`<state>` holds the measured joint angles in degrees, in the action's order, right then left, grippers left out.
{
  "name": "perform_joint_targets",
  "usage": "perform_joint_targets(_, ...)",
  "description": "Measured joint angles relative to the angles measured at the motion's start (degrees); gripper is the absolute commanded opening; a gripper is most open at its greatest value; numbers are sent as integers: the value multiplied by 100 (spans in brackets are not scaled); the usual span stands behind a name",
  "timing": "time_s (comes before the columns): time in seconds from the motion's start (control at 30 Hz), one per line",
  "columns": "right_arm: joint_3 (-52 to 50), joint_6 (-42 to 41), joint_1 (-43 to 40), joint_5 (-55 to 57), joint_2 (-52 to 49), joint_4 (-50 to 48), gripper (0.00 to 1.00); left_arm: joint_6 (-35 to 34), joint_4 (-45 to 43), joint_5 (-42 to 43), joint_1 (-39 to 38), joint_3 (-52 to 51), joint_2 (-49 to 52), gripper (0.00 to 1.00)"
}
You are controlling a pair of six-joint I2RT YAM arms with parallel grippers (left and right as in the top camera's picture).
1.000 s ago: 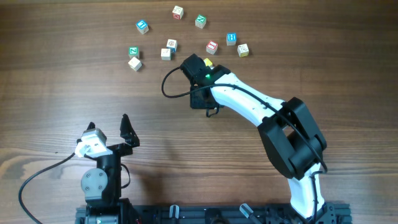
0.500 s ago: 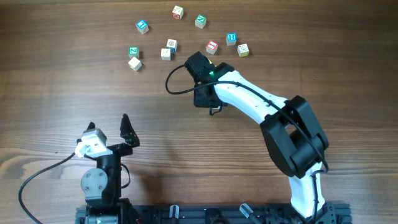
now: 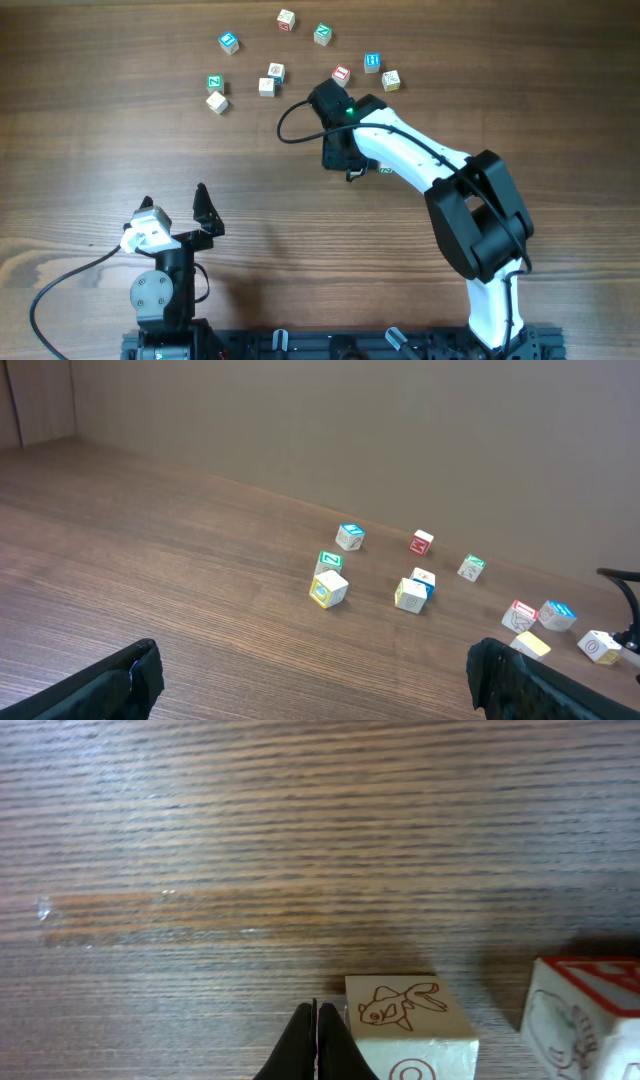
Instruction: Form a horizontal line
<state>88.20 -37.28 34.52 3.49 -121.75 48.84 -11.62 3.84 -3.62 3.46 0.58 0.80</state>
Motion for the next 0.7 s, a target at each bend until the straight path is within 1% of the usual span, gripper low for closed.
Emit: perform_joint_targets(0.7,0,2,-179,0,0,280,4,0,0,0,0,0,0,100)
